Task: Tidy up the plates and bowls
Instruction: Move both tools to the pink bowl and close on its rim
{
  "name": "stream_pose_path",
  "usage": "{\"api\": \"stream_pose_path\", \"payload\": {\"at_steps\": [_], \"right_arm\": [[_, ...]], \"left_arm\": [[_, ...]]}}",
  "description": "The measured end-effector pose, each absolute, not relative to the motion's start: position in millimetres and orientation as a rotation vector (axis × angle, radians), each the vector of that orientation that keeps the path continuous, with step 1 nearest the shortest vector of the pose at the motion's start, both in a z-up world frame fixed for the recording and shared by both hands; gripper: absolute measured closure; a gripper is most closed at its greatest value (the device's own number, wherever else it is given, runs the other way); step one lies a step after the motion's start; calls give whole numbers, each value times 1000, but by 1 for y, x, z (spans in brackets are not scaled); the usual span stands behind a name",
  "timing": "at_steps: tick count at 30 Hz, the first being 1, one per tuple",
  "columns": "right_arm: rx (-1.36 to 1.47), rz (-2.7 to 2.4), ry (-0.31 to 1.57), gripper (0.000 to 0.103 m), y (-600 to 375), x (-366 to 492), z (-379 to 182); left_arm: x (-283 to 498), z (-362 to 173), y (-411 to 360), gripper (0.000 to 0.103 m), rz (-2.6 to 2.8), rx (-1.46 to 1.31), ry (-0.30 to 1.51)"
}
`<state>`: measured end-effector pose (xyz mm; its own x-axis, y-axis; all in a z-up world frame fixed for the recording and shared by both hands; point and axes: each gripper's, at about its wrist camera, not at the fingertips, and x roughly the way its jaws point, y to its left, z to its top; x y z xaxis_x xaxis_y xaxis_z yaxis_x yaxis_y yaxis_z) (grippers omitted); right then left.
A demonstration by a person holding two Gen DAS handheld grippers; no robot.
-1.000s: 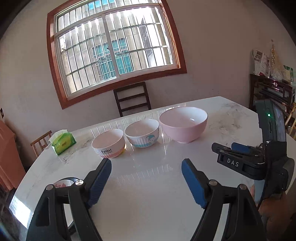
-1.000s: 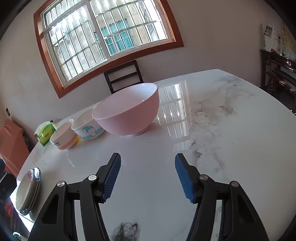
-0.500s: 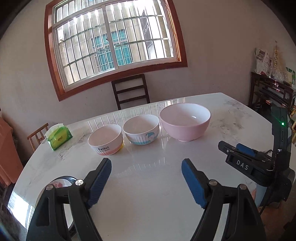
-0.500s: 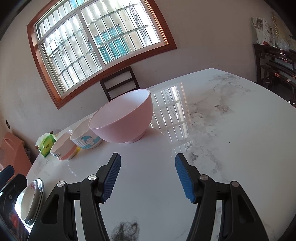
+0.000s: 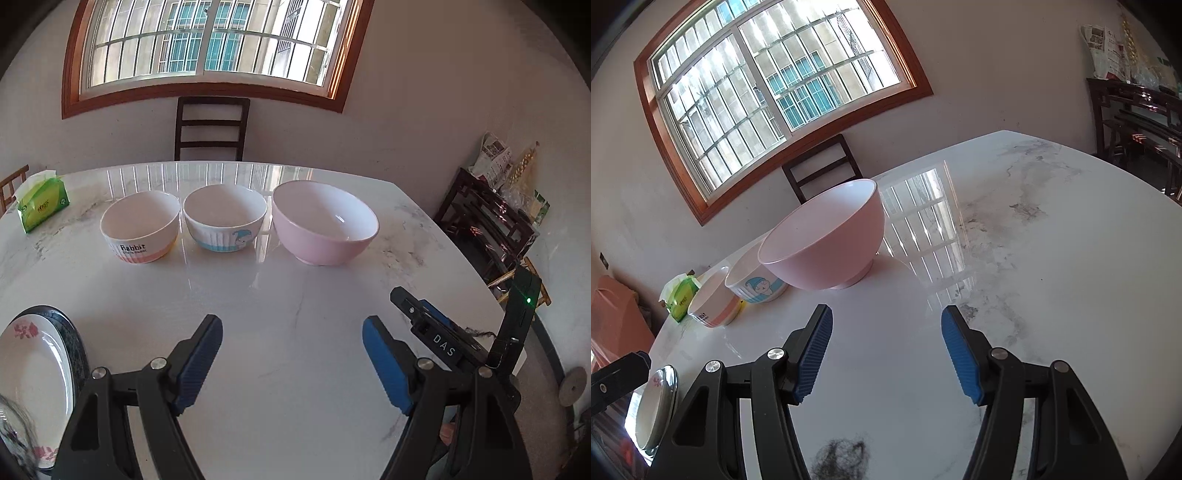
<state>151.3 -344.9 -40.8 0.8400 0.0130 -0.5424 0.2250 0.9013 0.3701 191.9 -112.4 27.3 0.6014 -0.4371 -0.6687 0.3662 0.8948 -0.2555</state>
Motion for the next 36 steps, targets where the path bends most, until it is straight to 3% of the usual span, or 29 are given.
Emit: {"api": "stream_pose_path", "payload": {"at_steps": [4,9,11,19,31,33,36], "right_arm": [[436,-97,593,44,-344,155,-43],[473,-28,706,59,-356,166,-42],[522,-9,736,60,-374,174,-32],[428,14,853,60,-409,238,30],[266,-19,994,60,-392,318,21],[241,-37,1009,62,-390,327,18],[216,-49,1025,66,-386,337,16]], "left_arm": [[224,25,-115,23,-527,-235,883],[266,20,-124,23,-555,-342,979],[282,19,-129,23,-573,-388,1015],[326,6,-139,23,-534,-460,1067],[353,-6,-153,25,-441,-541,1088],[355,-8,-152,28,-436,-558,1087],[357,-11,-156,44,-420,-526,1096]]}}
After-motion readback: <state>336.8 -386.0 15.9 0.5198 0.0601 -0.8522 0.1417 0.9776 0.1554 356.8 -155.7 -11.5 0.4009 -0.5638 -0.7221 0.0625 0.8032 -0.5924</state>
